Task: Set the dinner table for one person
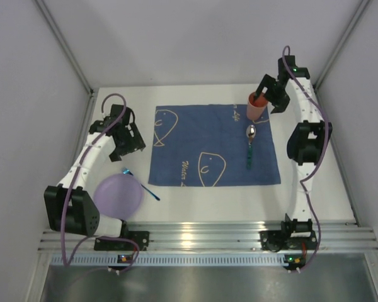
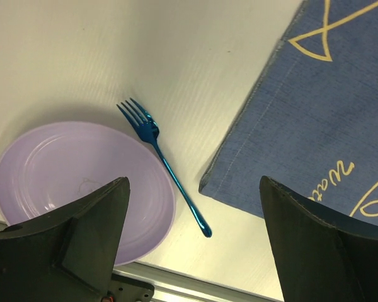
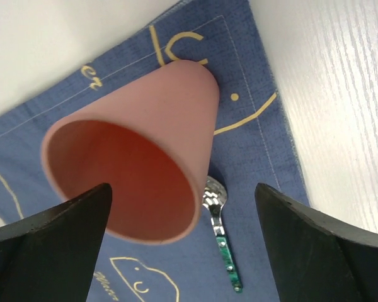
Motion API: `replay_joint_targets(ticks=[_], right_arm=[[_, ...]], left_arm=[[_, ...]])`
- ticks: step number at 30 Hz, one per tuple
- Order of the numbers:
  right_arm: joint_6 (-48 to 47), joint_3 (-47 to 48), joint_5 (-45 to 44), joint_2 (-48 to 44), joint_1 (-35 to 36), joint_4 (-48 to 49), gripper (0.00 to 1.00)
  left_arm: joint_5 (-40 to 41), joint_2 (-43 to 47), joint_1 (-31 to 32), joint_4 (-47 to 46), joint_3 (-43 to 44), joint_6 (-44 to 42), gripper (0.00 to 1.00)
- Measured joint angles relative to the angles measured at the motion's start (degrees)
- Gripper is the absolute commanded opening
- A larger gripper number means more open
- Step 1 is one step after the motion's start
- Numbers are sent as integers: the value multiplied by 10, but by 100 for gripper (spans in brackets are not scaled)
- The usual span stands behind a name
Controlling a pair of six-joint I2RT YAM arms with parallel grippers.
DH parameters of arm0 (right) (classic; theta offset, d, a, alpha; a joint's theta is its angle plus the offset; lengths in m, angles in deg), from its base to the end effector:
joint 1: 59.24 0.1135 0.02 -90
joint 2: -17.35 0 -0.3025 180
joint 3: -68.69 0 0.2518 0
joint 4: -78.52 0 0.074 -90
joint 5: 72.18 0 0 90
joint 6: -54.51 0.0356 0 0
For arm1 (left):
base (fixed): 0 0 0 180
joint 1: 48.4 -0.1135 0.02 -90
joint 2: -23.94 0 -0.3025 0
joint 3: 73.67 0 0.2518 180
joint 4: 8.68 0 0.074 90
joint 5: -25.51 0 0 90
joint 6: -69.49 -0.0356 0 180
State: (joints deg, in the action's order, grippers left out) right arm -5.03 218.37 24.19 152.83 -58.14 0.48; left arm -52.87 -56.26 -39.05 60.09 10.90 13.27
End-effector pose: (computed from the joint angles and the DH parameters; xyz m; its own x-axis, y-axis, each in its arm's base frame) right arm 0.5278 0.0141 0.2892 -0.8080 0.4884 -0.3295 0.3963 0.8644 0.3093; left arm 0.2642 -0.0362 0.3326 -0.7804 -0.4235 -0.4601 -0.4339 0.8965 -0.0893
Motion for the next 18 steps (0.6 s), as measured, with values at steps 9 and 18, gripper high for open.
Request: replay_joint_targets(ticks=[9, 18], right_arm=[[-11, -23, 17, -153, -7, 24, 100], [-40, -221, 15, -354, -33, 46, 100]], left_arm=[[-2, -12, -37, -6, -73, 14, 84], [-20, -58, -37, -44, -132, 19, 74]])
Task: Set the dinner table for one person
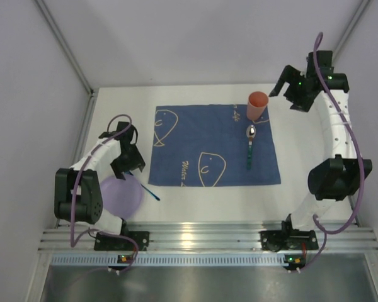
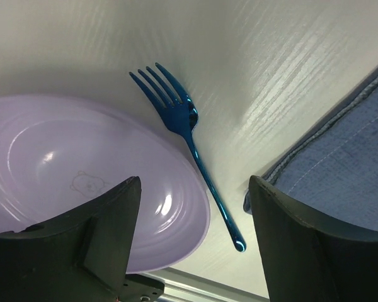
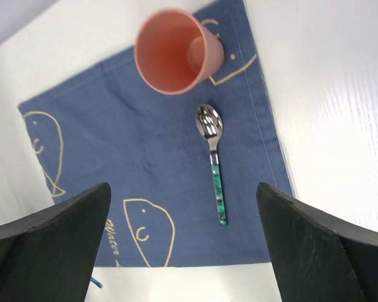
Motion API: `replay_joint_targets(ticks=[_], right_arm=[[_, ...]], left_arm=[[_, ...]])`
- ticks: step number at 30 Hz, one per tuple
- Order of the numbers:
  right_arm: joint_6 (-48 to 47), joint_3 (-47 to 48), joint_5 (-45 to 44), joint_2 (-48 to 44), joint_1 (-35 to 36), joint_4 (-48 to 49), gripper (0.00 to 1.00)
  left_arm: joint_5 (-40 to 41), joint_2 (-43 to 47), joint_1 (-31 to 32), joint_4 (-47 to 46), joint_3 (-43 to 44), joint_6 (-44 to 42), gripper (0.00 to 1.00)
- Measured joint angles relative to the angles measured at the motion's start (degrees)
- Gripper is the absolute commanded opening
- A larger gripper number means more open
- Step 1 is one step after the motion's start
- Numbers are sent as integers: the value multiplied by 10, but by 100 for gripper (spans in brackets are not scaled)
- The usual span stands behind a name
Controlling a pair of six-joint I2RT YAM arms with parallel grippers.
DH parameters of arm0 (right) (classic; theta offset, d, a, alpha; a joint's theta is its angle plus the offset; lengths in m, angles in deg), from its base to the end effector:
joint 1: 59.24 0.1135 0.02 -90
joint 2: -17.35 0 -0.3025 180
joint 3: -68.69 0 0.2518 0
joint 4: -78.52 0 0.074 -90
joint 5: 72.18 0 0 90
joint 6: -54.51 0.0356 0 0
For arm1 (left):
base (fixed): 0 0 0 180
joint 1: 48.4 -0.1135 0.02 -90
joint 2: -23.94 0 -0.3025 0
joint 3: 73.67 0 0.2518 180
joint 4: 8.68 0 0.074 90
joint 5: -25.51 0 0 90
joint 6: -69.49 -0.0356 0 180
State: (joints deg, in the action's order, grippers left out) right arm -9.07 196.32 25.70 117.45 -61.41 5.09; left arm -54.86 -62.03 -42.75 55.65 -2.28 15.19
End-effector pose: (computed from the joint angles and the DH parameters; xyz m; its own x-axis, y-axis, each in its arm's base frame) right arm 0.3723 -0.0092 0.4492 -0.6684 0.4664 -0.5794 0.2675 0.8776 0.3978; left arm 0.2627 -0.0200 0.2448 -0.8310 -0.4959 -0.2520 -0.5170 0.8557 0.0211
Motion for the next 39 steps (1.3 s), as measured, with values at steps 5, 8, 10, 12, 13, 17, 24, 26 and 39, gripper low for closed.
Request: replay_joint_targets(ticks=[5, 8, 10, 12, 13, 17, 24, 26, 39], right_arm=[[-19, -134, -5, -19, 0, 5, 100], [-28, -186, -7, -41, 0, -1, 100], [-33, -201, -9, -54, 0, -2, 100], [-36, -207, -9, -70, -1, 0, 100], [-38, -209, -9, -80, -2, 1, 100], [-40, -219, -9, -108, -3, 4, 100], [-43, -235, -9, -116, -3, 5, 100], [-43, -238, -8, -116, -3, 6, 100], [-38, -349, 11, -209, -4, 13, 100]], left_arm=[[-14, -31, 0, -34, -29, 4, 55], [-17, -46, 0, -52, -39, 4, 35], [-18, -50, 0, -59, -47, 4, 23], [-18, -49, 0, -54, -48, 7, 9], [-14, -46, 1, -46, -48, 6, 4], [5, -39, 1, -37, -48, 3, 0], [22, -18, 0, 4, -31, 1, 0], [20, -1, 1, 25, -11, 1, 0], [10, -183, 239, 23, 435, 14, 0]])
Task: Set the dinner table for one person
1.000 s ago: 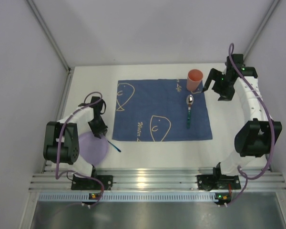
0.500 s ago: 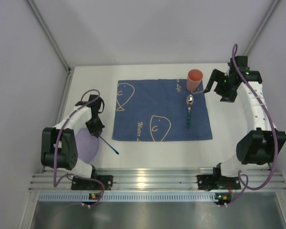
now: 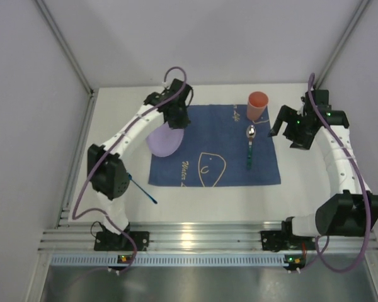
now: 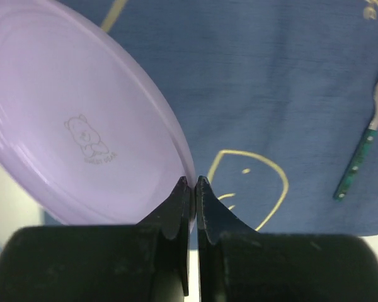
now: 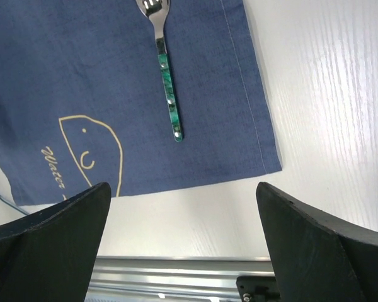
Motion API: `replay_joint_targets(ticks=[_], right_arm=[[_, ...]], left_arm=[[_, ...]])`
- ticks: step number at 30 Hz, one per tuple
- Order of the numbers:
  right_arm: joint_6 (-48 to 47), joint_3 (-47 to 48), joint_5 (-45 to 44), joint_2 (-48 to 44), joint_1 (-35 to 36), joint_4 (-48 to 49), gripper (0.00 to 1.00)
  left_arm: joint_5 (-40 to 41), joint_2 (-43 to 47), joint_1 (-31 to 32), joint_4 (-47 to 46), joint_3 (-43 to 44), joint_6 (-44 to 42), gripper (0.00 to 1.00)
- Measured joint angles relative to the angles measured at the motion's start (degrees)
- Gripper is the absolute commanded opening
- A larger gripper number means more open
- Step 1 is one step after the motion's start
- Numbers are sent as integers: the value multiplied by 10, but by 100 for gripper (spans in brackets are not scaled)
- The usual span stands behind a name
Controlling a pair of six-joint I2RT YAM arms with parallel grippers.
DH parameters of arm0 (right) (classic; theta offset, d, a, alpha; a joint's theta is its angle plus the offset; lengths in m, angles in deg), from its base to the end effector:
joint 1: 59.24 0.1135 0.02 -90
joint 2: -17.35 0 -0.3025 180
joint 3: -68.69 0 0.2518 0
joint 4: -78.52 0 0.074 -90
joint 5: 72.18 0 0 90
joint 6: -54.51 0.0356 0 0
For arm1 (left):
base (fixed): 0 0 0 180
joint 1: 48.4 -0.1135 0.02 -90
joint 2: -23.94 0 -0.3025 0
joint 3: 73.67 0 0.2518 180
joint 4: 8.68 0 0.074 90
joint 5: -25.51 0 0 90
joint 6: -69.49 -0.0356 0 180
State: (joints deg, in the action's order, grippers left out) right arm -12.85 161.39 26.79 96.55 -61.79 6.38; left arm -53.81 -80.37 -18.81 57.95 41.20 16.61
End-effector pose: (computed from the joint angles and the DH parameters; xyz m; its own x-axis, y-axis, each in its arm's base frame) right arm 0.2650 -0.0062 0.3762 -0.8016 0.4163 -0.4291 0.2941 0.8995 0.3232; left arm 0.3538 -0.1933 0.3623 -0.8139 -0.2198 -0.5379 -0.1202 0.9694 -0.2142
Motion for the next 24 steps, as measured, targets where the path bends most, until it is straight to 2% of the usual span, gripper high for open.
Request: replay_joint_targets(ticks=[6, 10, 22, 23, 24], right_arm=[[0, -55, -10, -82, 0, -8, 100], [0, -83, -19, -129, 0, -21, 100], [-1, -127, -52, -186, 0, -59, 100], [-1, -129, -54, -186, 0, -60, 100], [-1, -129, -55, -186, 0, -63, 100]], left_arm=[[-24, -217, 90, 8, 190, 3, 0], [-23, -301, 127, 21, 263, -6, 0], [-75, -329, 171, -8, 298, -6, 0], [-79, -332, 174, -12, 299, -6, 7], [-82, -336, 176, -14, 300, -8, 8]])
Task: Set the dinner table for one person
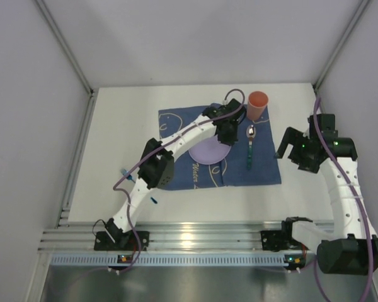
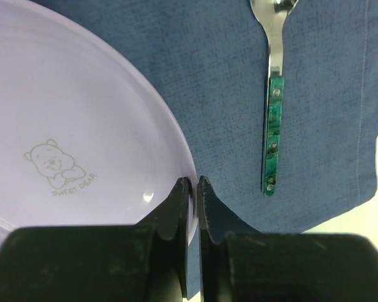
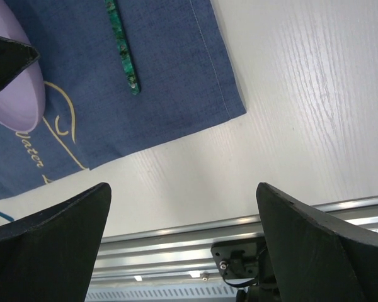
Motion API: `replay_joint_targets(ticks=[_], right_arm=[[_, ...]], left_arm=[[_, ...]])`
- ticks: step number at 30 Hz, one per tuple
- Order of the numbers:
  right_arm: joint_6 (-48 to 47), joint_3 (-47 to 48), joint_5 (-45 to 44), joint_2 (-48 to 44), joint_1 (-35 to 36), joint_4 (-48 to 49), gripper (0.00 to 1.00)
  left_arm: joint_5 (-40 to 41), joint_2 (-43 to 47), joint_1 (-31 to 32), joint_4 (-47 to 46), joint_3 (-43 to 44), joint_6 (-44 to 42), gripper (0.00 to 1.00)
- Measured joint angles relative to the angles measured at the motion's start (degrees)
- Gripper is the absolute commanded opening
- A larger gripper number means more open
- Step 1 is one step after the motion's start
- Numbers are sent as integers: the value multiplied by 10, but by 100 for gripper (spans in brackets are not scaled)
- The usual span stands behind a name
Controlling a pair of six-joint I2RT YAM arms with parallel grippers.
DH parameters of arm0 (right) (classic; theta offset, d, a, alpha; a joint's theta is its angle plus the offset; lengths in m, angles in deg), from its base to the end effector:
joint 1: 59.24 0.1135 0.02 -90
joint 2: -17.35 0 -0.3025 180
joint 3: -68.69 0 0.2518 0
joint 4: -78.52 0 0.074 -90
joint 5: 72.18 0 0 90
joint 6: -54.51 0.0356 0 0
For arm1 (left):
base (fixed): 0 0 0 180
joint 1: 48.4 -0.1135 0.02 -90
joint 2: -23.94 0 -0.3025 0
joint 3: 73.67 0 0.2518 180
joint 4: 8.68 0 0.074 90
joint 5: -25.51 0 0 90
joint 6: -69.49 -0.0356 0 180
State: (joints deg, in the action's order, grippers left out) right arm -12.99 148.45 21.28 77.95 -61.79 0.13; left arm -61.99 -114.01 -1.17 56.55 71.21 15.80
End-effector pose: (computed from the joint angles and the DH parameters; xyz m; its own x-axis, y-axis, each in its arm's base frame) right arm 0.1653 -0.0052 0.3656 -0.7878 0.4175 -0.4528 0.3410 0.9079 0.2437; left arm 0.3761 -0.4043 0.2533 -0.8906 0.0916 -0.4454 0.2363 0.9301 -0.2813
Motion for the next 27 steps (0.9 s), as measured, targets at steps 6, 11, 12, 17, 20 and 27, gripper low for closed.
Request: replay_joint_targets(ticks=[6, 11, 12, 17, 20, 27], right_arm=[[-1, 0, -4, 2, 0, -2, 100], [-4, 0, -4, 8, 0, -2, 100], [-4, 0, -4, 9, 0, -2, 100], [-4, 0, -4, 10, 0, -2, 100], [-5, 0, -4, 11, 0, -2, 100], [-4, 0, -4, 11, 0, -2, 100]], left_arm=[[40, -24, 14, 10, -4, -23, 4], [79, 9, 4, -8, -102, -38, 3], [81, 32, -3, -13, -133, -41, 3], [99, 69, -51, 1, -200, -59, 1], [104, 70, -67, 11, -192, -76, 0], [94, 68, -51, 56, -92, -95, 0]])
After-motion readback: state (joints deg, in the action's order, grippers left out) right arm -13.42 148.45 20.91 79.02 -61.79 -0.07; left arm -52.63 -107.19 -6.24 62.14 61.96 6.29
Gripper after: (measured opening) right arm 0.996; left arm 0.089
